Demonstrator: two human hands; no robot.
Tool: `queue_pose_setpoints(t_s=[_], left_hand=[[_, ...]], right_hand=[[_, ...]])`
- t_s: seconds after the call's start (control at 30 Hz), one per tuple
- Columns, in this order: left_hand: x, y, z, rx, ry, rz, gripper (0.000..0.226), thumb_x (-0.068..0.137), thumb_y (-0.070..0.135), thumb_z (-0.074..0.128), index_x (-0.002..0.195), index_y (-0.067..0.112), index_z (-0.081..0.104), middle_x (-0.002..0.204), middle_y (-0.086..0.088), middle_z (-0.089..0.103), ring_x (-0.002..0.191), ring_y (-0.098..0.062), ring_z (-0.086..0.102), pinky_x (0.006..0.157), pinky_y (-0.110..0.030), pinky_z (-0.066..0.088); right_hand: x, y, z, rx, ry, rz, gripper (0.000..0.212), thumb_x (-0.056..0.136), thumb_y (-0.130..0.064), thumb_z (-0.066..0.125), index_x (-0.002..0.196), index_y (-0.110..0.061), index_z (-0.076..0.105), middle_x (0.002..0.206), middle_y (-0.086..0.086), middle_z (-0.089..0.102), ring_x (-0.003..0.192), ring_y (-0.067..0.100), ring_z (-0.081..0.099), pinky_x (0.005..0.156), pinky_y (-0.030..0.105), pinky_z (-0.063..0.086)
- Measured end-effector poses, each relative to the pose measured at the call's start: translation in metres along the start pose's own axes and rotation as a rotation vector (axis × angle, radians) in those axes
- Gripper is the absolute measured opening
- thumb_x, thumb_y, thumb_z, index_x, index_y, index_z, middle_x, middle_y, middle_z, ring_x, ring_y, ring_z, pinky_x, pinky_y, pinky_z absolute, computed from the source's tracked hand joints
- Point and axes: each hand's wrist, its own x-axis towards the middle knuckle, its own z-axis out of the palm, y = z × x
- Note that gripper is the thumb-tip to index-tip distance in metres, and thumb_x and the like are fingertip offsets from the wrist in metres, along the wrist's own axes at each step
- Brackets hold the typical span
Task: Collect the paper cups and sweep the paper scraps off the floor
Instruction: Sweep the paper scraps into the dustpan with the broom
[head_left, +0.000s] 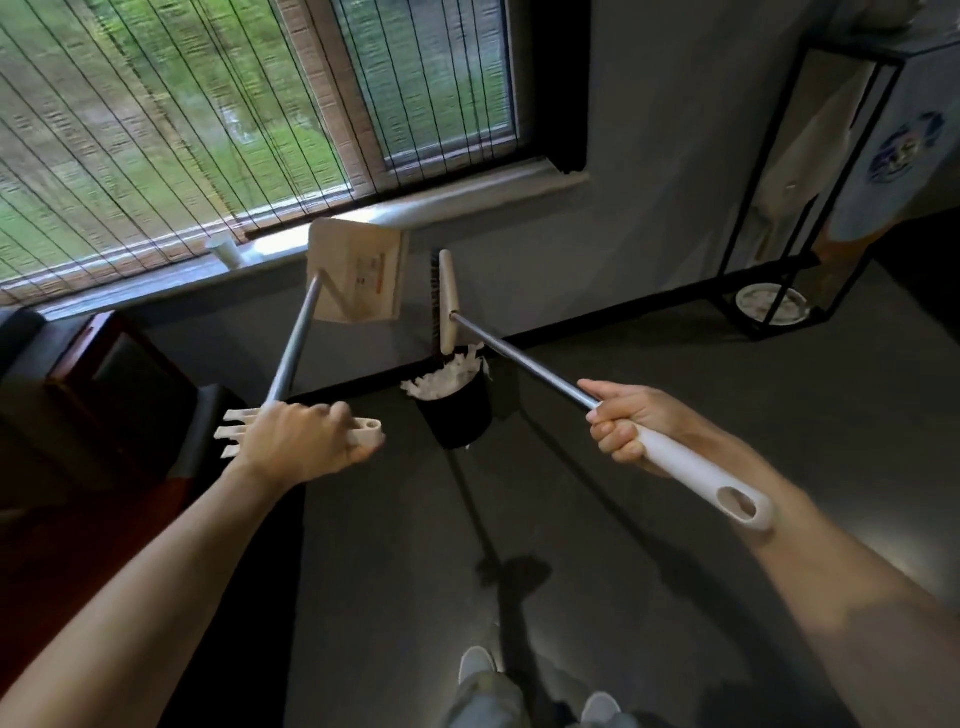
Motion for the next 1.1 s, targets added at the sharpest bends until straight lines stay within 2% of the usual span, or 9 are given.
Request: queue_pose_setpoints(t_s=[0.1,0.23,0.33,0.43,0.6,0.87,0.93,1.0,1.1], left_hand=[[-0.022,-0.011,-0.005,-0.007,-0.121,-0.095,0.049,0.079,0.058,0.036,0.077,0.021,0.068,0.057,-0.002,0.061,0.041,-0.029,0.060,0.042,-0.027,0.035],[-0.043,-0.027,-0.013,-0.034,-0.116,-0.184,0.029,0.090,0.036,0.054,0.117,0.032,0.047,0.082,-0.009,0.063,0.056,-0.034,0.063,0.046,-0.032,0.035],[-0.058,-0.030,-0.017,-0.370,-0.047,-0.507,0.012,0.091,0.040,0.051,0.097,0.029,0.052,0.082,-0.015,0.063,0.068,-0.039,0.060,0.056,-0.040,0.044],[-0.070,-0.029,-0.002,-0.807,-0.042,-0.916,0.058,0.083,0.066,0.037,0.066,0.014,0.057,0.069,-0.011,0.060,0.069,-0.030,0.057,0.061,-0.036,0.042],[-0.101,-0.029,0.046,-1.052,-0.083,-1.197,0.066,0.078,0.067,0.049,0.058,0.005,0.061,0.065,-0.015,0.063,0.065,-0.034,0.060,0.064,-0.041,0.047],[-0.086,0.014,0.106,-1.284,-0.283,-1.221,0.053,0.084,0.056,0.057,0.067,0.006,0.059,0.069,-0.012,0.061,0.076,-0.036,0.062,0.069,-0.041,0.046],[-0.070,0.020,0.114,-1.280,-0.267,-1.150,0.029,0.088,0.037,0.062,0.095,0.009,0.061,0.083,-0.007,0.062,0.084,-0.029,0.061,0.065,-0.032,0.039],[-0.050,0.027,0.119,-1.309,-0.227,-1.085,0.039,0.092,0.021,0.059,0.130,0.021,0.050,0.103,0.002,0.058,0.084,-0.012,0.055,0.063,-0.019,0.036],[-0.018,0.035,0.136,-1.372,-0.214,-1.078,0.050,0.096,0.019,0.053,0.140,0.040,0.039,0.113,0.010,0.053,0.078,0.002,0.051,0.061,-0.014,0.037]], right_hand=[[0.002,0.003,0.009,-0.042,-0.002,0.023,0.054,0.097,0.003,0.033,0.147,-0.018,0.027,0.053,0.001,0.036,0.029,0.002,0.037,0.027,0.012,0.030],[0.007,0.017,0.020,-0.201,0.032,0.052,0.058,0.096,0.006,0.034,0.146,-0.022,0.026,0.048,0.001,0.040,0.029,0.003,0.038,0.028,0.012,0.031],[0.008,0.025,0.024,-0.278,0.070,0.075,0.064,0.095,0.008,0.036,0.148,-0.024,0.022,0.047,0.000,0.040,0.029,0.004,0.038,0.029,0.013,0.032],[0.007,0.029,0.021,-0.317,0.094,0.131,0.063,0.095,0.008,0.035,0.148,-0.023,0.023,0.046,0.001,0.039,0.028,0.005,0.038,0.027,0.014,0.032],[0.009,0.038,0.016,-0.406,0.167,0.225,0.064,0.095,0.009,0.035,0.148,-0.023,0.022,0.041,0.001,0.037,0.027,0.007,0.037,0.028,0.015,0.033],[0.053,0.053,0.011,-0.617,0.292,0.330,0.067,0.091,0.013,0.041,0.149,-0.012,0.020,0.053,0.009,0.040,0.027,0.009,0.039,0.028,0.015,0.033],[0.077,0.049,0.008,-0.708,0.308,0.368,0.065,0.090,0.012,0.044,0.147,-0.011,0.024,0.054,0.009,0.042,0.027,0.010,0.040,0.029,0.014,0.033],[0.104,0.046,0.001,-0.824,0.321,0.409,0.063,0.087,0.010,0.048,0.144,-0.012,0.032,0.054,0.010,0.044,0.028,0.010,0.040,0.030,0.014,0.033],[0.150,0.033,-0.014,-0.953,0.305,0.477,0.061,0.085,0.003,0.053,0.140,-0.016,0.037,0.058,0.008,0.052,0.034,0.009,0.046,0.035,0.018,0.037]])
